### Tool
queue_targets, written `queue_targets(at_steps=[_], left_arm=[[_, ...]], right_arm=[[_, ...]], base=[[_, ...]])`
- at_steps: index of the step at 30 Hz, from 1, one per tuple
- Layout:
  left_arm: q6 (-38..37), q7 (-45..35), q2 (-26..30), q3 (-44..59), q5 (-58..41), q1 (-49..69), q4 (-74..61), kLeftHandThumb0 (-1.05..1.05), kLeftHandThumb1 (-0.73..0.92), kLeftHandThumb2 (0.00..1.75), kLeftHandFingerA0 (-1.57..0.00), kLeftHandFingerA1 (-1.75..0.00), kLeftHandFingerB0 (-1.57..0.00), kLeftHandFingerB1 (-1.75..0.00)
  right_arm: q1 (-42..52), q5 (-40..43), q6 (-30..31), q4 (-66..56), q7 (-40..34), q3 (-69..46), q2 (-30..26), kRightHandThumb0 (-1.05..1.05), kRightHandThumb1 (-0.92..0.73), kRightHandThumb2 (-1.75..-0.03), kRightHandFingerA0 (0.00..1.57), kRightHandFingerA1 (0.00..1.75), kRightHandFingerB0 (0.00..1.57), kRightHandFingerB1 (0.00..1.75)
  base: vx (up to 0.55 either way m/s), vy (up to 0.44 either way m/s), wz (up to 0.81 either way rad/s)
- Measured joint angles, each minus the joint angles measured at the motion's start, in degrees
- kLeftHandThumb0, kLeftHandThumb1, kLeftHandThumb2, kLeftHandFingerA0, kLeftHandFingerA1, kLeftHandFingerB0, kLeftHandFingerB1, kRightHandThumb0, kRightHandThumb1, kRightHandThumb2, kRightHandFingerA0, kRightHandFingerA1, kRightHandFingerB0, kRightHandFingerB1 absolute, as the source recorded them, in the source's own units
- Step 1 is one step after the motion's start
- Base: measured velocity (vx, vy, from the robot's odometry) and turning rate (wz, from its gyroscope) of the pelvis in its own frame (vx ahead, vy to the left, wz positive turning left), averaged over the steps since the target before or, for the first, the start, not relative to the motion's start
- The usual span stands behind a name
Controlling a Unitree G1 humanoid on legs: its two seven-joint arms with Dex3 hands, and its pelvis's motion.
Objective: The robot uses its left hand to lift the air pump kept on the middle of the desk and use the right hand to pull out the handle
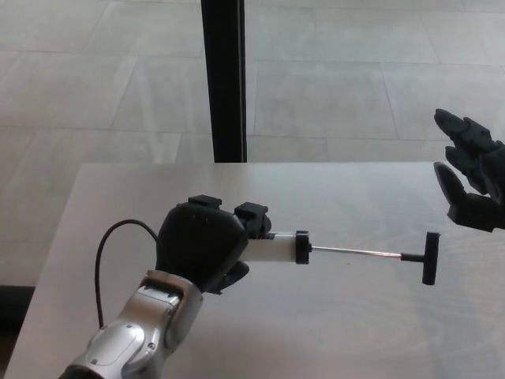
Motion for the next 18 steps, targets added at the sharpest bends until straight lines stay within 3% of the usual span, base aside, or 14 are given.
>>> queue_targets(at_steps=[2,3,4,5,6,8,9,10,11,13,15,17,18], left_arm=[[1.14,-1.69,-0.51,-0.45,0.07,-0.2,0.62,-0.35,0.73,0.61,-0.53,-0.65,-0.41,-0.48],[1.68,-2.58,-0.68,-0.69,0.1,-0.31,0.88,-0.34,0.71,0.6,-0.51,-0.63,-0.4,-0.46],[2.17,-3.41,-0.83,-0.86,0.14,-0.41,1.07,-0.34,0.7,0.6,-0.49,-0.65,-0.35,-0.46],[2.55,-4.14,-0.93,-0.99,0.18,-0.5,1.21,-0.33,0.67,0.59,-0.49,-0.71,-0.33,-0.46],[3.03,-5.04,-1.06,-1.15,0.25,-0.63,1.34,-0.34,0.65,0.59,-0.48,-0.69,-0.36,-0.47],[3.77,-6.52,-1.19,-1.37,0.35,-0.93,1.56,-0.36,0.61,0.58,-0.51,-0.77,-0.39,-0.48],[4.24,-7.53,-1.21,-1.53,0.4,-1.14,1.7,-0.43,0.43,0.81,-0.51,-0.75,-0.42,-0.59],[4.61,-8.38,-1.21,-1.68,0.45,-1.35,1.86,-0.45,0.43,0.81,-0.53,-0.77,-0.45,-0.6],[4.79,-8.79,-1.21,-1.76,0.49,-1.45,1.97,-0.42,0.57,0.57,-0.54,-0.84,-0.48,-0.51],[5.54,-10.74,-1.19,-2.14,0.64,-1.9,2.51,-0.42,0.57,0.57,-0.54,-0.84,-0.48,-0.51],[6.25,-12.45,-1.18,-2.46,0.76,-2.41,2.92,-0.44,0.56,0.57,-0.55,-0.79,-0.57,-0.53],[6.8,-13.9,-1.18,-2.69,0.85,-2.86,3.25,-0.45,0.53,0.56,-0.56,-0.79,-0.62,-0.55],[7.19,-14.79,-1.18,-2.79,0.9,-3.14,3.35,-0.46,0.52,0.56,-0.49,-0.8,-0.56,-0.54]], right_arm=[[-0.02,0.04,0.04,0.01,0.0,-0.24,0.05,-0.98,-0.79,-1.1,0.0,0.12,0.13,0.06],[-0.03,0.04,0.05,0.01,0.0,-0.35,0.1,-0.79,-0.89,-0.73,0.0,0.07,0.01,0.28],[-0.03,0.05,0.07,0.01,0.0,-0.44,0.17,-0.92,-0.76,-1.09,0.0,0.16,0.13,0.12],[-0.04,0.05,0.07,0.01,0.0,-0.51,0.22,-0.76,-0.87,-0.73,0.0,0.13,0.03,0.27],[-0.04,0.05,0.08,0.0,-0.01,-0.59,0.29,-0.77,-0.69,-1.09,0.0,0.28,0.02,0.27],[-0.04,0.04,0.08,0.0,-0.01,-0.69,0.44,-0.76,-0.69,-1.08,0.0,0.28,0.02,0.3],[-0.04,0.05,0.08,0.0,-0.01,-0.78,0.57,-0.85,-0.71,-1.05,0.0,0.23,0.09,0.29],[-0.04,0.05,0.09,0.0,-0.01,-0.86,0.69,-0.82,-0.71,-1.06,0.0,0.25,0.07,0.29],[-0.04,0.05,0.09,0.0,-0.01,-0.92,0.76,-0.85,-0.72,-1.05,0.0,0.22,0.05,0.28],[-0.04,0.05,0.1,0.0,-0.01,-1.15,1.05,-0.85,-0.72,-1.05,0.0,0.22,0.05,0.28],[-0.04,0.05,0.11,0.0,-0.02,-1.34,1.19,-0.77,-0.68,-1.06,0.0,0.32,0.08,0.38],[-0.04,0.05,0.12,0.0,-0.02,-1.44,1.28,-0.84,-0.7,-1.06,0.02,0.31,0.09,0.38],[-0.04,0.05,0.12,0.0,-0.02,-1.53,1.35,-0.79,-0.68,-1.07,0.0,0.3,0.09,0.38]], base=[[0.0,0.0,0.0],[0.0,0.0,0.0],[0.0,0.0,0.0],[0.0,0.0,0.0],[0.0,0.0,0.0],[0.0,0.0,0.0],[0.0,0.0,0.0],[0.0,0.0,0.0],[0.0,0.0,0.0],[0.0,0.0,0.0],[0.0,0.0,0.0],[0.0,0.0,0.0],[0.0,0.0,0.0]])
